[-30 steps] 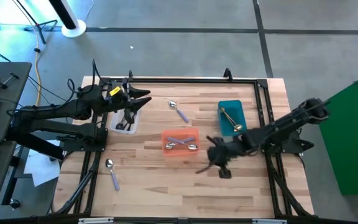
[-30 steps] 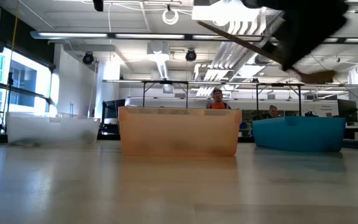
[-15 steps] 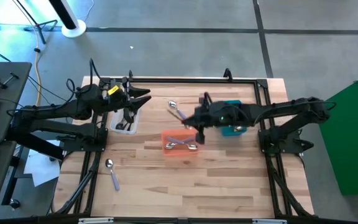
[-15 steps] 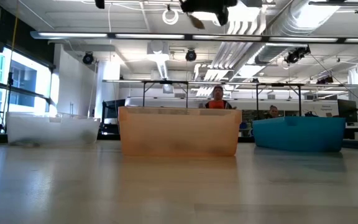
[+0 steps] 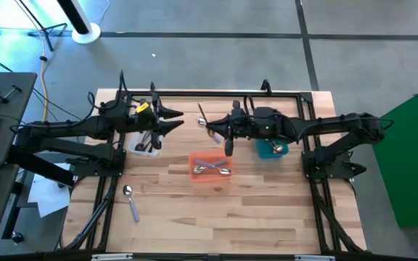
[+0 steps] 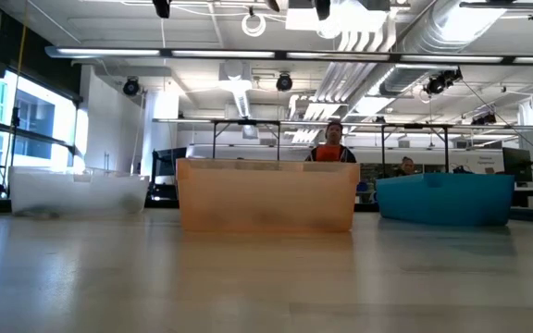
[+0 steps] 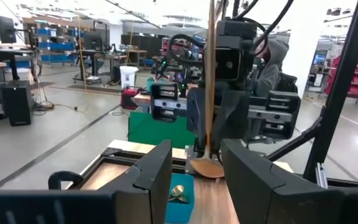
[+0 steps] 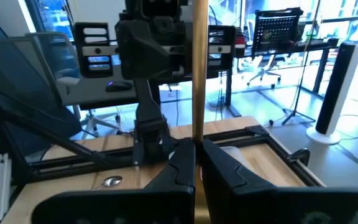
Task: Sort silverware by color (type)
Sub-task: Put the gold spoon into the blue bin
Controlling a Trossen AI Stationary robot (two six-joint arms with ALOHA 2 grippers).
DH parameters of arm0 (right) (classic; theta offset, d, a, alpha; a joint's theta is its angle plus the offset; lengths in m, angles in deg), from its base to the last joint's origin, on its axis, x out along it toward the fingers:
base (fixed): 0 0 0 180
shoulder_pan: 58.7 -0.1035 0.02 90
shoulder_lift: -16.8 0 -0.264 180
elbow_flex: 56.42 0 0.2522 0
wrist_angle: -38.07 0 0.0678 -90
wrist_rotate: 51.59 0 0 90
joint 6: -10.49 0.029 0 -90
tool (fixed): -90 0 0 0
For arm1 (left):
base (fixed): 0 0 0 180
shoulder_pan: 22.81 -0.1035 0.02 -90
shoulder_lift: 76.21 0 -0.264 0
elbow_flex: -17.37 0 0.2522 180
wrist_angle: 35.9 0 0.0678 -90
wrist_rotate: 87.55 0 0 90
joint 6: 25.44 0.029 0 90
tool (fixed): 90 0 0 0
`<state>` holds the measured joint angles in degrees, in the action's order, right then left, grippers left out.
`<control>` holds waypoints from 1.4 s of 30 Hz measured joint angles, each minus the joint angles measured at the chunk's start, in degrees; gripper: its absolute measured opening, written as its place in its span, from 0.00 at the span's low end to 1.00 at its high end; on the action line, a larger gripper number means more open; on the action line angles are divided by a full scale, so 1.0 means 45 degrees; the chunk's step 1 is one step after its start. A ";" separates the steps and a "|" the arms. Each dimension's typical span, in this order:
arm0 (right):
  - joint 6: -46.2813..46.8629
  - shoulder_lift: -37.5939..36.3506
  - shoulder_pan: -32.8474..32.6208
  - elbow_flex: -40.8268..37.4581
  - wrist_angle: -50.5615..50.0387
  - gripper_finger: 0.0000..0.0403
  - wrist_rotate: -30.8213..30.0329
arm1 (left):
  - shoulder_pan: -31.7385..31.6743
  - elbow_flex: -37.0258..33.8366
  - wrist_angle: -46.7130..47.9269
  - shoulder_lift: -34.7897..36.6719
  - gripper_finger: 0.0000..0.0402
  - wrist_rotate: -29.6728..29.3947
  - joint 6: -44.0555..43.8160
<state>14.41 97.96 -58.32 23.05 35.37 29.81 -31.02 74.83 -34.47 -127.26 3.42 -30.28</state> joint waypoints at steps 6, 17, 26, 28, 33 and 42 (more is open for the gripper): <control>0.0007 0.0000 0.0085 0.0000 0.0070 0.00 -0.0041 | 0.0000 0.0000 -0.0273 0.0029 0.33 -0.0005 0.0339; -0.0313 0.0000 0.0257 0.0002 0.0090 0.00 -0.0283 | 0.0000 0.0000 -0.0405 0.0069 0.33 -0.0015 0.0497; -0.0314 -0.0005 0.0257 0.0002 0.0090 0.00 -0.0194 | 0.0000 0.0000 -0.0418 0.0069 0.33 -0.0029 0.0564; -0.0319 -0.0003 0.0257 0.0002 0.0090 0.00 -0.0194 | 0.0000 0.0000 -0.0418 0.0069 0.33 -0.0029 0.0564; -0.0314 -0.0005 0.0257 0.0003 0.0094 0.00 -0.0194 | 0.0000 0.0000 -0.0418 0.0069 0.33 -0.0029 0.0564; -0.0314 -0.0005 0.0277 0.0002 0.0093 0.00 -0.0194 | -0.0002 0.0000 -0.0418 0.0069 0.33 -0.0029 0.0563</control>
<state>13.00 97.94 -57.08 23.06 35.78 28.94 -31.03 74.83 -36.36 -126.95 3.29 -27.75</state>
